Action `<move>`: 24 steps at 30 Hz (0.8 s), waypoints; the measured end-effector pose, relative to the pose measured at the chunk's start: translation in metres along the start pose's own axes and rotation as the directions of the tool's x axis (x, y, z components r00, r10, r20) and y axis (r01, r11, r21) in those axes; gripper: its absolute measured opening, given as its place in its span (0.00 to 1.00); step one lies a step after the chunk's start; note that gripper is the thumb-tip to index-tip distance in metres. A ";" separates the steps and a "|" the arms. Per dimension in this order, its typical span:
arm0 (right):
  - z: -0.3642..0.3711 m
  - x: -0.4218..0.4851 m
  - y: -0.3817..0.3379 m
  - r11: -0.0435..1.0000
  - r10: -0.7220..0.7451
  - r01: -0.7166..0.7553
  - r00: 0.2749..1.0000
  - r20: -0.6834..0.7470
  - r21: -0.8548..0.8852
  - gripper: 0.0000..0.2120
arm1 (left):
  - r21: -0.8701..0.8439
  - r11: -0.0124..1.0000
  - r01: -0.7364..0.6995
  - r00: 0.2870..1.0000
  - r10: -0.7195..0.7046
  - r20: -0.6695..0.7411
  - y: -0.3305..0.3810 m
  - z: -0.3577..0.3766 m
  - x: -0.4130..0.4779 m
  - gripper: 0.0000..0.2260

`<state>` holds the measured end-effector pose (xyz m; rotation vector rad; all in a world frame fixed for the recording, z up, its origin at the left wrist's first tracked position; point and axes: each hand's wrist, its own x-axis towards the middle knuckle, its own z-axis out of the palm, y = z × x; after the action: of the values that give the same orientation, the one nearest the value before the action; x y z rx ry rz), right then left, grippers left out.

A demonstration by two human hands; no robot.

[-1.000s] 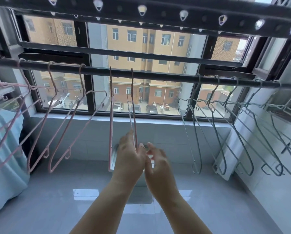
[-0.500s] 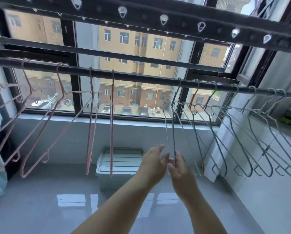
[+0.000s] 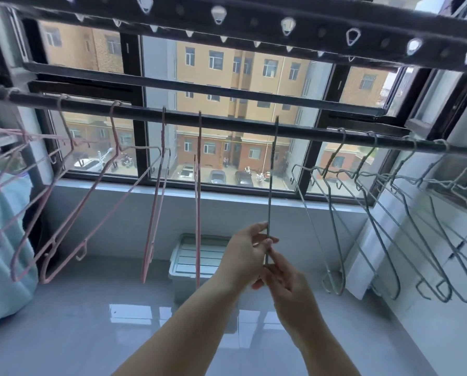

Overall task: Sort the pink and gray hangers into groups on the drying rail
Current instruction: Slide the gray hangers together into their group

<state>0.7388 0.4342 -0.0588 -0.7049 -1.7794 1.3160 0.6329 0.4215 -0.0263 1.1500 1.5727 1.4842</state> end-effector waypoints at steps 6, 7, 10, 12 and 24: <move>0.017 -0.001 -0.007 0.999 -0.008 0.005 0.998 0.061 0.038 0.20 | -0.117 0.993 0.004 0.995 -0.016 -0.096 -0.008 -0.016 -0.013 0.16; 0.019 -0.002 -0.007 0.999 -0.006 0.003 0.998 0.067 0.040 0.20 | -0.124 0.992 0.003 0.994 -0.016 -0.104 -0.009 -0.018 -0.015 0.16; 0.027 -0.004 -0.007 0.998 0.004 -0.008 0.998 0.065 0.058 0.20 | -0.127 0.992 -0.003 0.994 -0.011 -0.110 -0.010 -0.023 -0.019 0.16; 0.029 -0.005 -0.009 0.997 0.010 -0.014 0.998 0.058 0.072 0.20 | -0.116 0.993 -0.005 0.993 -0.009 -0.116 -0.010 -0.025 -0.020 0.17; 0.044 -0.005 -0.014 0.985 0.075 -0.073 0.997 -0.007 0.156 0.17 | -0.083 0.996 -0.006 0.993 -0.004 -0.117 -0.014 -0.028 -0.020 0.16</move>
<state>0.7044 0.4037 -0.0535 -0.6965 -1.6331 1.4796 0.6129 0.3933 -0.0390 1.0332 1.5715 1.6286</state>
